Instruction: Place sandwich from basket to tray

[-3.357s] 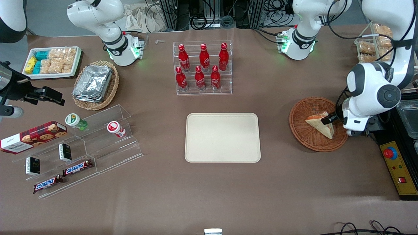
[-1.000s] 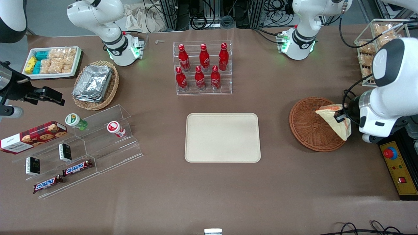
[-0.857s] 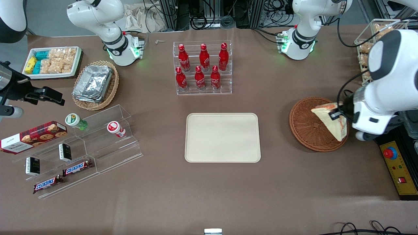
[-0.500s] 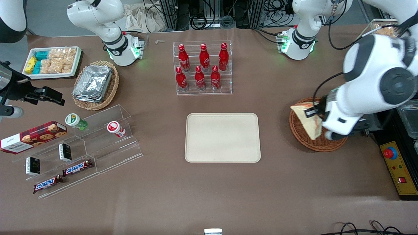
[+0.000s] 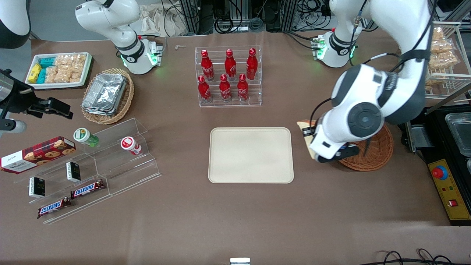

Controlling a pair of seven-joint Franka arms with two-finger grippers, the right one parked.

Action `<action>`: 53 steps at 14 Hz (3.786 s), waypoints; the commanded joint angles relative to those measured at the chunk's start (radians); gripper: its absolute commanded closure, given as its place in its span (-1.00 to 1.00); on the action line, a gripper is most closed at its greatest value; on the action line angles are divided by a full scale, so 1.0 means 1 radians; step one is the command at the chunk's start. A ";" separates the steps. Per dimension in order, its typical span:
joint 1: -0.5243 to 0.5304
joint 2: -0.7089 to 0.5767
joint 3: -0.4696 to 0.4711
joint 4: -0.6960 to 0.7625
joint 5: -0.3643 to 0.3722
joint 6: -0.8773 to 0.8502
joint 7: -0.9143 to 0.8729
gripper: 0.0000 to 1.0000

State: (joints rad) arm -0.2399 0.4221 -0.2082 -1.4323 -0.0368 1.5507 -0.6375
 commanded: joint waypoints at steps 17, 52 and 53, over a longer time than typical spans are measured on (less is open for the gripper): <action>-0.142 0.300 0.004 0.032 0.095 0.267 0.028 1.00; 0.275 -0.161 0.061 0.058 0.156 -0.122 0.557 -1.00; 0.263 -0.180 0.102 0.056 0.155 -0.139 0.615 -1.00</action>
State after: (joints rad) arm 0.0357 0.2880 -0.1540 -1.3660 0.1037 1.4492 -0.1227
